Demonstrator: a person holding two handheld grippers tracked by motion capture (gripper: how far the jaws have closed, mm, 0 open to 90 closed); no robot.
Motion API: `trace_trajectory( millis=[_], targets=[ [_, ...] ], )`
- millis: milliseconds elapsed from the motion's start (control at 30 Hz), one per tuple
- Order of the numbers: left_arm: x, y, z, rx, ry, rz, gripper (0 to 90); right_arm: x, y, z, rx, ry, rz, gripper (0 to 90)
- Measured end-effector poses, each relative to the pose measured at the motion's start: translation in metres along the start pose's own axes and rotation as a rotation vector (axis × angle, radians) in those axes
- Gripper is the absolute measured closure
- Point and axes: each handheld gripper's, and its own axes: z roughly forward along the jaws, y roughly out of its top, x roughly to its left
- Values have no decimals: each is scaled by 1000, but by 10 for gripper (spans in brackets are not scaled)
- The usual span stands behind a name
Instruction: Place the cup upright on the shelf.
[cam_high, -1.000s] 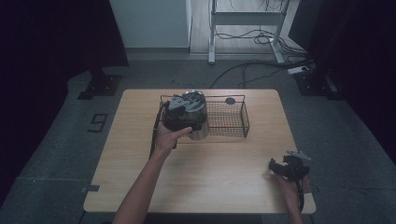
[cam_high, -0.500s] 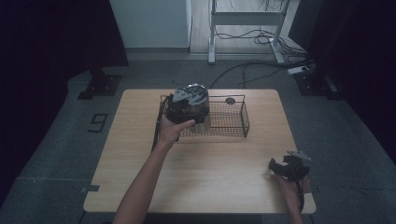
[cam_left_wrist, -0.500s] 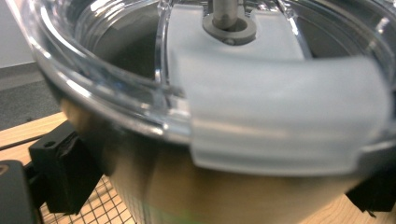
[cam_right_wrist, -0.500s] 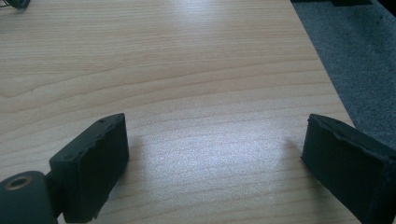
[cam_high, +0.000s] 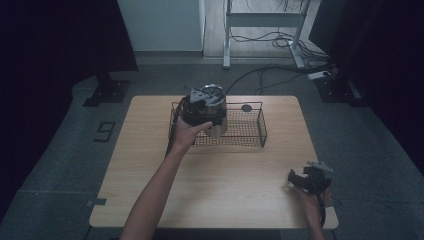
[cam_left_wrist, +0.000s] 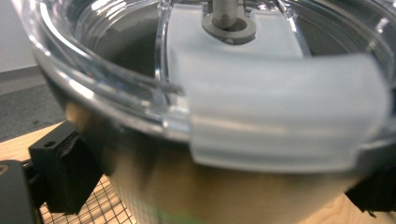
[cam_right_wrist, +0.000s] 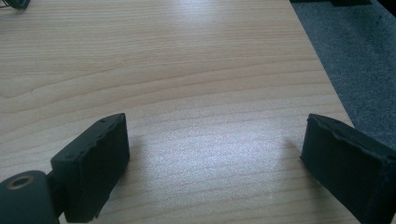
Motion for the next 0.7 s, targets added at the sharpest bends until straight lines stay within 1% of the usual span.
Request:
trace_trajectory(
  millis=[67,100,167,267,400,500,567,633,700],
  targets=[
    [3,0,5,5,14,-12,39,0,0,0,0,0,0,77],
    [4,0,7,11,13,-15,39,0,0,0,0,0,0,77],
    [6,-1,12,16,16,-19,39,0,0,0,1,0,2,77],
    [9,-2,17,25,32,-15,39,0,0,0,1,0,1,77],
    [14,-4,24,34,43,-32,39,0,0,0,1,0,1,78],
    [17,-6,30,45,60,-25,39,0,0,0,1,0,1,79],
    [19,-7,33,54,59,-31,39,0,0,0,1,1,0,79],
    [22,-8,36,53,54,-50,39,0,0,0,1,0,0,79],
    [24,-9,39,53,59,-53,39,0,0,0,1,0,0,80]
  ],
)
